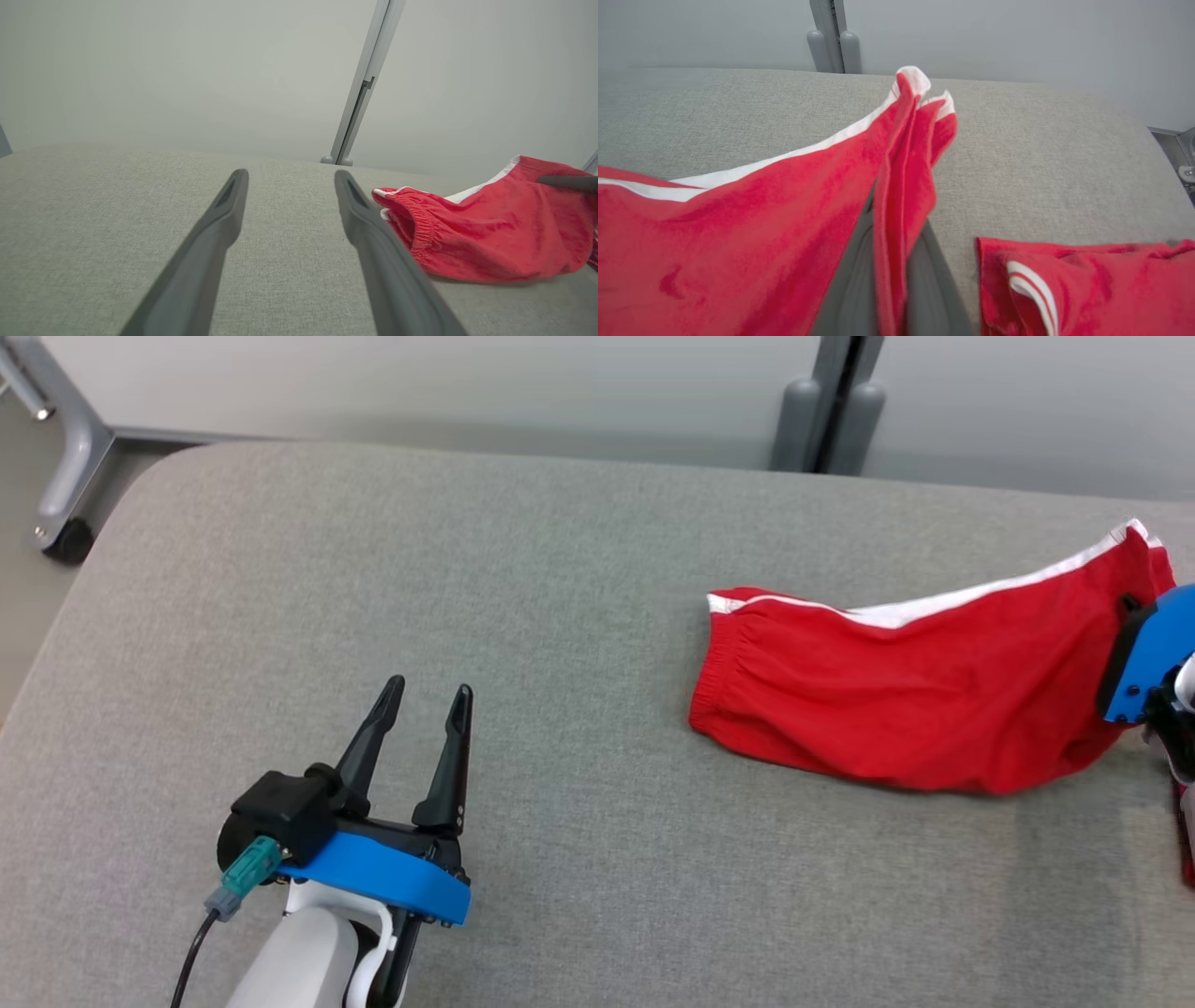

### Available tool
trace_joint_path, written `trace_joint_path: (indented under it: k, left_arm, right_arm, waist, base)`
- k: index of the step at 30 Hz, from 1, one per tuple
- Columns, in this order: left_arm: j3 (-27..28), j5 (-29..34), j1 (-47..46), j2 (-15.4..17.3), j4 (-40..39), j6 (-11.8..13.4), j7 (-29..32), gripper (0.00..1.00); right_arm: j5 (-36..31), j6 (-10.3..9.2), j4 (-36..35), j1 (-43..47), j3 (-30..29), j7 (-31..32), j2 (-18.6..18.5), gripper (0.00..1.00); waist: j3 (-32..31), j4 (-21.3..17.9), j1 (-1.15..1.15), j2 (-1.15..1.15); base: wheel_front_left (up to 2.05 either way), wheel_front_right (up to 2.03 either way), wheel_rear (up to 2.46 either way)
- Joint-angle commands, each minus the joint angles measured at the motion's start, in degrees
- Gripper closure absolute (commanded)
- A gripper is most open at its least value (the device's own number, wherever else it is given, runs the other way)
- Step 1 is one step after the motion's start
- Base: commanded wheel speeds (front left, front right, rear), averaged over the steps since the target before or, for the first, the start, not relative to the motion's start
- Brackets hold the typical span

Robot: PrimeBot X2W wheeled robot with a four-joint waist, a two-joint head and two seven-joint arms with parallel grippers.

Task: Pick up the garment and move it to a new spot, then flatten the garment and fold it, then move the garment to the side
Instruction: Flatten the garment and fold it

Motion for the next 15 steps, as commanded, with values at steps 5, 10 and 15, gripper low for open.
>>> trace_joint_path:
  k: [5, 10, 15]
  left_arm:
    - [-0.6, -0.4, 1.2, 0.5, 0.0, 0.0, -0.2, 0.00]
    - [-1.1, -0.6, 1.2, 0.6, 0.0, 0.0, -0.2, 0.00]
    - [-1.8, -1.0, 0.0, 0.0, 0.1, 0.0, -0.2, 0.00]
  right_arm:
    - [-4.0, 0.02, -5.3, 2.0, 0.0, 3.3, 5.1, 1.00]
    - [-5.4, 0.02, -9.7, 2.7, 3.3, 6.6, 10.1, 1.00]
    - [-4.8, 0.02, -11.6, 2.3, 9.4, 9.8, 14.5, 1.00]
  waist:
    - [-2.4, -1.4, 0.00, 0.00]
    - [-2.6, -1.1, 0.00, 0.00]
    - [-2.0, 0.4, 0.00, 0.00]
  base:
    - [0.00, 0.00, 0.00]
    - [0.00, 0.00, 0.00]
    - [0.00, 0.00, 0.00]
